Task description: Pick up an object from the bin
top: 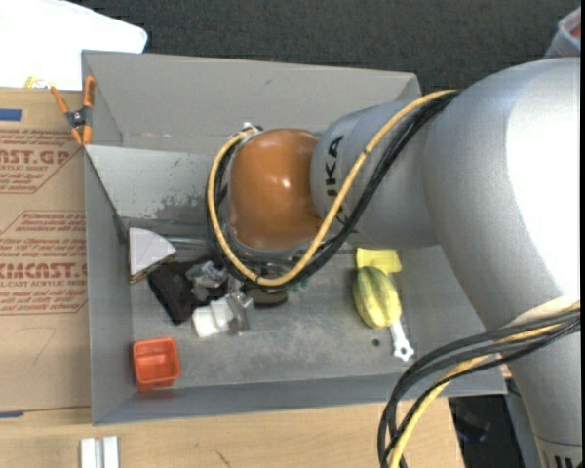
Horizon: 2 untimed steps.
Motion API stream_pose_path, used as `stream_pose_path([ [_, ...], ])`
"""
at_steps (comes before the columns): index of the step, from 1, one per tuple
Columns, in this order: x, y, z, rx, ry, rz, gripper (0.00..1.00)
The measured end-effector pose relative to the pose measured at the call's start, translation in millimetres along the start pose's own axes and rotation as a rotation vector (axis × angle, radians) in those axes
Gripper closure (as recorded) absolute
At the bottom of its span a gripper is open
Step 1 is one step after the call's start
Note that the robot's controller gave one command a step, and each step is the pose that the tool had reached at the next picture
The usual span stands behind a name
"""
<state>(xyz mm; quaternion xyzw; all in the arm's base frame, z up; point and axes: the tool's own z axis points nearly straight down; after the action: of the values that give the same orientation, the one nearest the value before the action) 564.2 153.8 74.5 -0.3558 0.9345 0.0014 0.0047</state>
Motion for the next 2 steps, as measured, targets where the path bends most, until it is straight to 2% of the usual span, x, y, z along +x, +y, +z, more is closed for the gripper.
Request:
stream_pose_path([
  [1,6.3,3.8,-59.5,-0.003,0.006,-0.01,1.0],
  [2,-2.6,-1.4,-66.0,0.001,-0.005,-0.01,1.0],
])
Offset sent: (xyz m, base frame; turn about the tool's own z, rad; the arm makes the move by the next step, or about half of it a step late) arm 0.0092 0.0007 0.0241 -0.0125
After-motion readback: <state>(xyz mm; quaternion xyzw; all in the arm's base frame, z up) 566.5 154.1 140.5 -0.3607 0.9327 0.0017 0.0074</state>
